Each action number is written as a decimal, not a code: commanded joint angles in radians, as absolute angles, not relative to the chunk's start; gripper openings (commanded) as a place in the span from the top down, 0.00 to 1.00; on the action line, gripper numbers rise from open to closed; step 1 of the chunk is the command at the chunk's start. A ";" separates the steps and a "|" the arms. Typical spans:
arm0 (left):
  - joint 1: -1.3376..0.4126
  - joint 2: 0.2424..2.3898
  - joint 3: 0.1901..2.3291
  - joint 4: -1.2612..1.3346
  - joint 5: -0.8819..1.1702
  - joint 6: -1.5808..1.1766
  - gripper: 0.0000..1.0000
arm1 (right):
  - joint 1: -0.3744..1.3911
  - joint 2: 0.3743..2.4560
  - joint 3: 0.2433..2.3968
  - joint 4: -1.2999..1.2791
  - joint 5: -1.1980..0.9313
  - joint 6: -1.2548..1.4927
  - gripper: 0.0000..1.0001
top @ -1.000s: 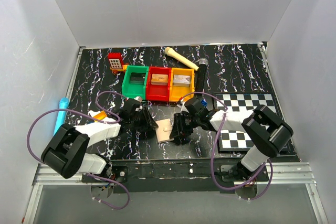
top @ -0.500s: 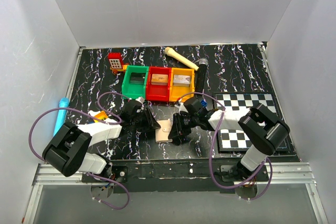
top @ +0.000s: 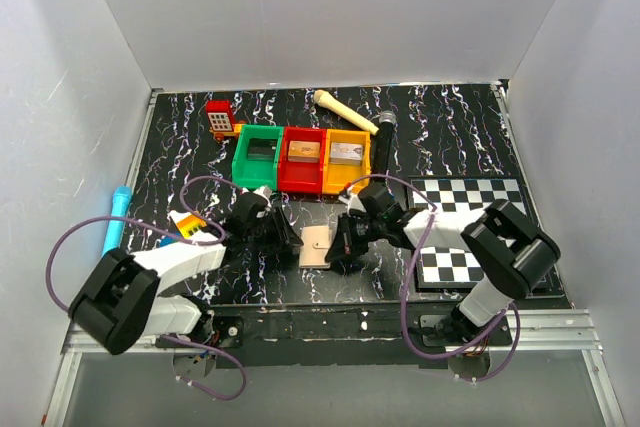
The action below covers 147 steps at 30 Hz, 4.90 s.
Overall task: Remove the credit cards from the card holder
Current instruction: Pick up the card holder from the center of the board, then open the card holder.
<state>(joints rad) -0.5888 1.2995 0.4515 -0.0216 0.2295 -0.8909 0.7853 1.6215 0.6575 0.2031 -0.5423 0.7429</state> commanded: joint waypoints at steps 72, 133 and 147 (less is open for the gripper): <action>-0.557 1.097 0.290 1.091 0.867 -1.230 0.52 | 0.770 1.066 0.858 -0.137 -0.879 0.537 0.99; -0.551 0.825 0.244 0.842 0.764 -1.155 0.68 | 0.716 1.095 0.680 0.100 -0.946 0.630 0.99; -0.551 0.834 0.242 0.847 0.767 -1.155 0.75 | 0.716 1.100 0.673 0.104 -0.948 0.630 0.99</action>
